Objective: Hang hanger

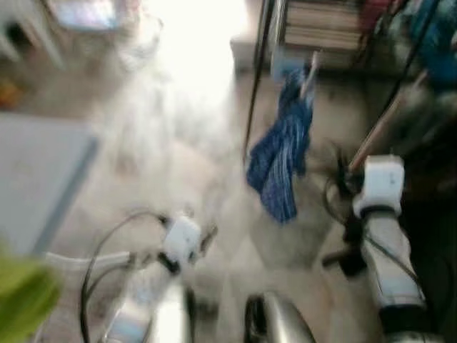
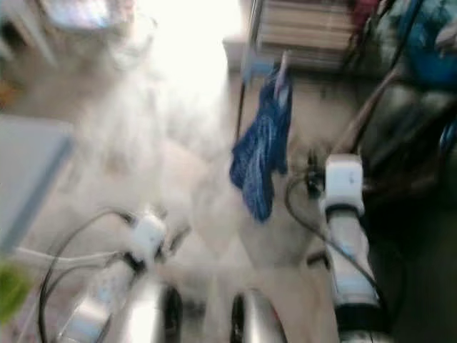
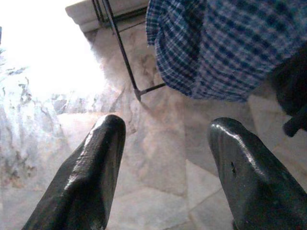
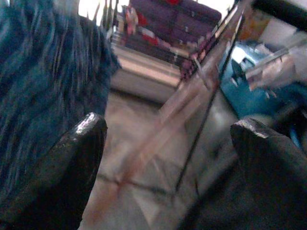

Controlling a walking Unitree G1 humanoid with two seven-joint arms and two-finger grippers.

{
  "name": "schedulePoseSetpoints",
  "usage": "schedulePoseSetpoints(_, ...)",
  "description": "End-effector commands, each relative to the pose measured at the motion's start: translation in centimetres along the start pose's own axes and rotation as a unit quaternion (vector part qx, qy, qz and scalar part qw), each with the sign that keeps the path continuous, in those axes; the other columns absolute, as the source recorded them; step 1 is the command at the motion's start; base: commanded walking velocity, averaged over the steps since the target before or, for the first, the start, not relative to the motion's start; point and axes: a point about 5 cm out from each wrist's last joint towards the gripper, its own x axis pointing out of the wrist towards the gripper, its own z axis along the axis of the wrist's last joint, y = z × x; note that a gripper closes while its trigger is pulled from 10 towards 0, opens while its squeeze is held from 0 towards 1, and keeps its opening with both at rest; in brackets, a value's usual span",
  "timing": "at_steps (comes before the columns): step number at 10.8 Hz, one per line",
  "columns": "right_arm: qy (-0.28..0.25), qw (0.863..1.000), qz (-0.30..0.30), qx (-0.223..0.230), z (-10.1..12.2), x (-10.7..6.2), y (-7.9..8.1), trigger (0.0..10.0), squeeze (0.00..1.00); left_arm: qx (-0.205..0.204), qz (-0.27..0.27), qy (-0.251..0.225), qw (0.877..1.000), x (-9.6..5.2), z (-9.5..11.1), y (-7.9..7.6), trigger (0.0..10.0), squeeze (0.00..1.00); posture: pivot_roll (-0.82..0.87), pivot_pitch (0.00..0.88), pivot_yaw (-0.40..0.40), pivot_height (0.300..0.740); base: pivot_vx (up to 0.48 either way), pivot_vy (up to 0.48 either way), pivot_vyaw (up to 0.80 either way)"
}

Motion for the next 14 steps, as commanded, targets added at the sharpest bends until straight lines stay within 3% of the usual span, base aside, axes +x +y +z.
schedulePoseSetpoints(1,0.011,1.0,0.002,0.002,-0.5,-0.4,-0.1,10.0,0.0,0.006,0.007,-0.006,1.0,0.2,0.5,0.6,10.0,0.0,0.0,0.216,-0.048,0.74,-0.259,0.0,0.0)
schedulePoseSetpoints(2,0.011,1.0,0.013,0.011,-0.5,-0.4,0.4,10.0,0.0,0.006,0.012,-0.006,1.0,0.3,0.6,0.8,10.0,0.0,0.01,0.218,-0.046,0.74,-0.259,0.0,0.0)
schedulePoseSetpoints(3,0.01,0.999,0.04,0.024,-0.6,-0.7,1.1,10.0,0.0,0.004,0.057,-0.011,0.998,0.2,0.7,1.8,10.0,0.0,0.01,0.217,-0.042,0.74,-0.255,0.0,0.0)
schedulePoseSetpoints(4,0.018,0.998,0.056,0.036,-1.3,-1.3,1.7,10.0,0.0,-0.014,0.149,-0.01,0.989,-0.3,0.5,3.5,10.0,0.0,0.01,0.216,-0.039,0.74,-0.281,0.0,0.0)
schedulePoseSetpoints(6,0.061,0.996,0.057,0.041,-3.0,-2.1,2.4,10.0,0.0,-0.045,0.246,0.004,0.968,-1.5,-0.3,5.3,10.0,0.0,0.03,0.209,-0.032,0.74,-0.129,0.0,0.0)
schedulePoseSetpoints(9,0.081,0.99,0.084,0.079,-3.8,-2.6,3.6,10.0,0.0,-0.018,0.347,-0.021,0.937,-3.3,0.1,7.1,10.0,0.0,0.04,0.208,-0.031,0.74,0.0,0.0,0.0)
schedulePoseSetpoints(11,0.091,0.986,0.108,0.087,-4.4,-3.4,4.0,10.0,0.0,0.034,0.338,-0.021,0.94,-5.0,-0.2,7.7,10.0,0.0,0.04,0.219,-0.042,0.74,0.0,0.0,0.0)
schedulePoseSetpoints(12,0.101,0.986,0.11,0.08,-5.1,-3.8,3.7,10.0,0.0,0.052,0.349,0.003,0.936,-7.2,-1.4,8.9,10.0,0.0,0.04,0.227,-0.041,0.74,0.0,0.0,0.0)
schedulePoseSetpoints(14,0.111,0.98,0.117,0.116,-5.6,-4.2,3.7,10.0,0.0,0.047,0.375,0.022,0.925,-8.7,-2.3,9.3,10.0,0.0,0.04,0.236,-0.039,0.74,0.0,0.0,0.0)
